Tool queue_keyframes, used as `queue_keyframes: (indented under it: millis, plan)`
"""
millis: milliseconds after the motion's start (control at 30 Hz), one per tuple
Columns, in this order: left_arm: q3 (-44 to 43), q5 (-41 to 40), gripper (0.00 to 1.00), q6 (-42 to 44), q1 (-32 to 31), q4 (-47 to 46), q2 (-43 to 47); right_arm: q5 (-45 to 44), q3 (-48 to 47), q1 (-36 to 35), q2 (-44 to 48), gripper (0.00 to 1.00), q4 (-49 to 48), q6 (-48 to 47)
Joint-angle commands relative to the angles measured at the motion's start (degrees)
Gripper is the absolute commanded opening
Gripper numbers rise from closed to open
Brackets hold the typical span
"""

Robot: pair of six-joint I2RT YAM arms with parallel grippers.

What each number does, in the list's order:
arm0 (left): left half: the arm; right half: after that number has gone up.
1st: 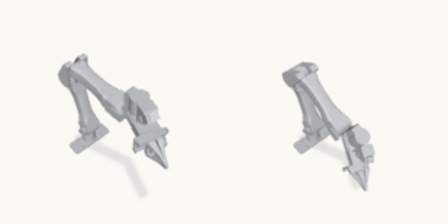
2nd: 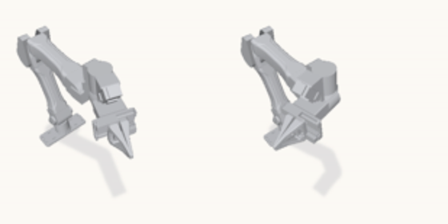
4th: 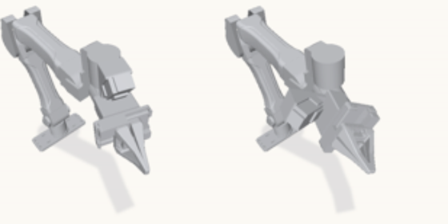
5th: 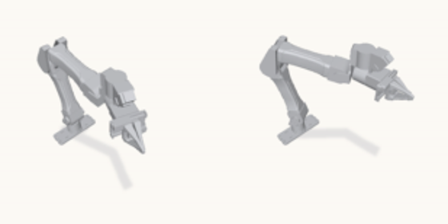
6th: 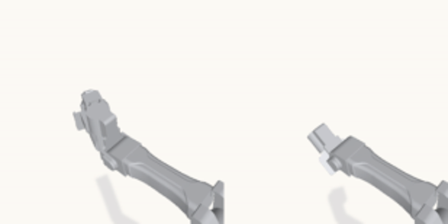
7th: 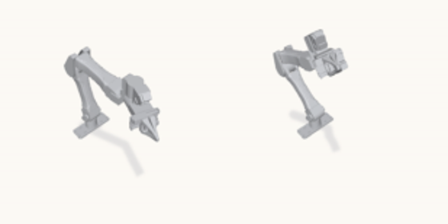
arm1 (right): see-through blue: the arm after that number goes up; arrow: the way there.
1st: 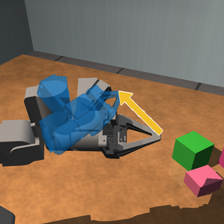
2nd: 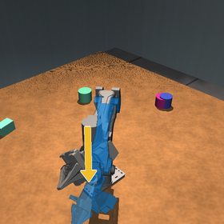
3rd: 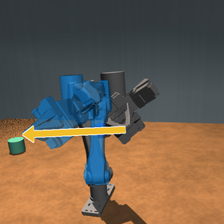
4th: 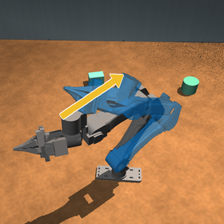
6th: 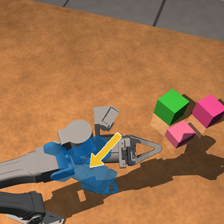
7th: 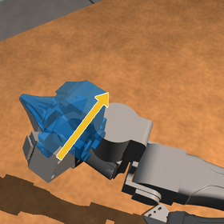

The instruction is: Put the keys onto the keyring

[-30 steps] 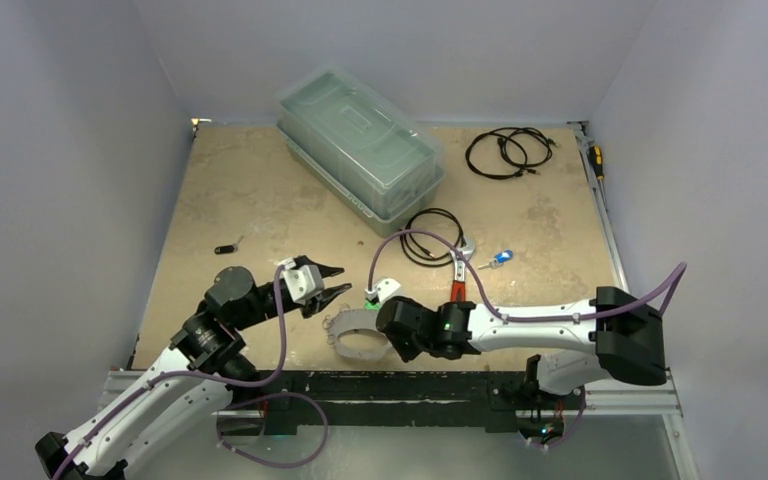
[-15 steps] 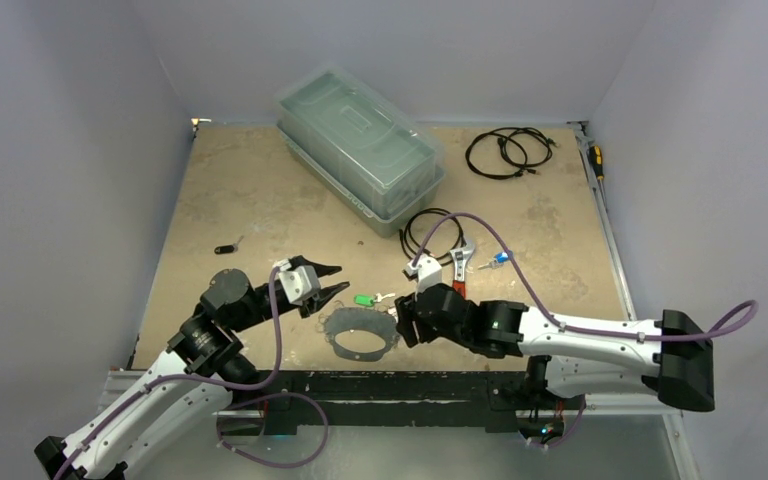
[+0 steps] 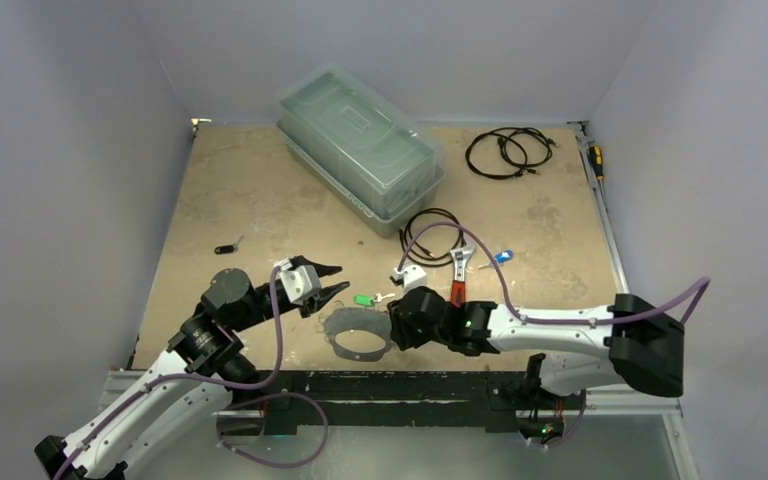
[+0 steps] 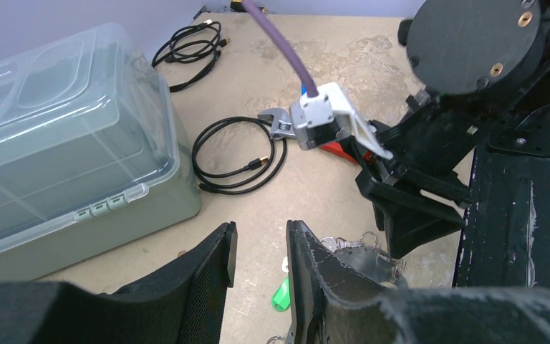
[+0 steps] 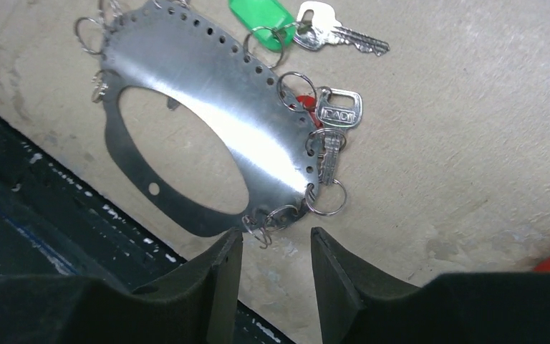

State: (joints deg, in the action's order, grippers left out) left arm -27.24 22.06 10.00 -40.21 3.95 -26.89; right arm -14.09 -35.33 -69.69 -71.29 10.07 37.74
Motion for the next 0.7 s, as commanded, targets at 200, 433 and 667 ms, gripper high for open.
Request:
queue_keyframes:
  millis: [200,433,667]
  plan:
    - [0.6,-0.38,0.33,-0.9,-0.22,-2.01,0.09,-3.79,-7.0,0.08,-10.32,0.36,3.32,8.43]
    - [0.74,-0.36,0.32,-0.95,-0.15,-2.02,0.57,-4.17,-9.01,0.0,-12.7,0.41,4.73,8.91]
    - [0.89,-0.44,0.32,-0.94,-0.16,-2.1,1.1,-5.58,-9.72,-0.09,-14.1,0.39,6.96,9.5]
